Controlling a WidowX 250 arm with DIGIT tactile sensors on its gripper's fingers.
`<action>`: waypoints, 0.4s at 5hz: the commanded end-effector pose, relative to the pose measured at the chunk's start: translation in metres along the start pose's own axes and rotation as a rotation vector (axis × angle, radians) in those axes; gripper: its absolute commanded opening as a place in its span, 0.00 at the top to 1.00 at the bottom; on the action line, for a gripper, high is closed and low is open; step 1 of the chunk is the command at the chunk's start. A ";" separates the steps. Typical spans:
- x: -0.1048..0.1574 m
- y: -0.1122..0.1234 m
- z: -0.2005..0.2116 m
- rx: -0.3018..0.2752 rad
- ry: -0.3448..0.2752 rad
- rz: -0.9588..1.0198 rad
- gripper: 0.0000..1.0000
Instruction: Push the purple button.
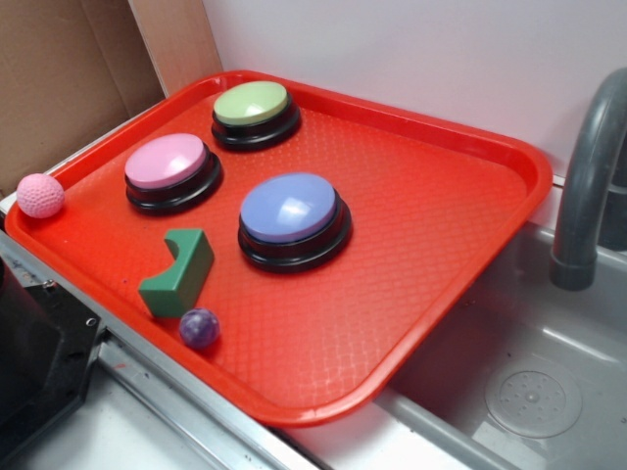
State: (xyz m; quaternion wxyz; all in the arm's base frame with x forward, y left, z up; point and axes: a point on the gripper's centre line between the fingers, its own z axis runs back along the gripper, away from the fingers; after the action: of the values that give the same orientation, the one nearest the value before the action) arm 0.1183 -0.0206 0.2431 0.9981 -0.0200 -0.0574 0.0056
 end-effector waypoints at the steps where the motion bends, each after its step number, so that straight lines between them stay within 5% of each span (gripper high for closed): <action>1: 0.000 0.000 0.000 0.000 0.000 0.000 0.00; 2: 0.044 -0.002 -0.055 0.057 0.117 -0.124 0.00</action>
State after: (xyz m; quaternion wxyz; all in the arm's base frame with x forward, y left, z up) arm 0.1613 -0.0220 0.1942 0.9994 0.0082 0.0044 -0.0344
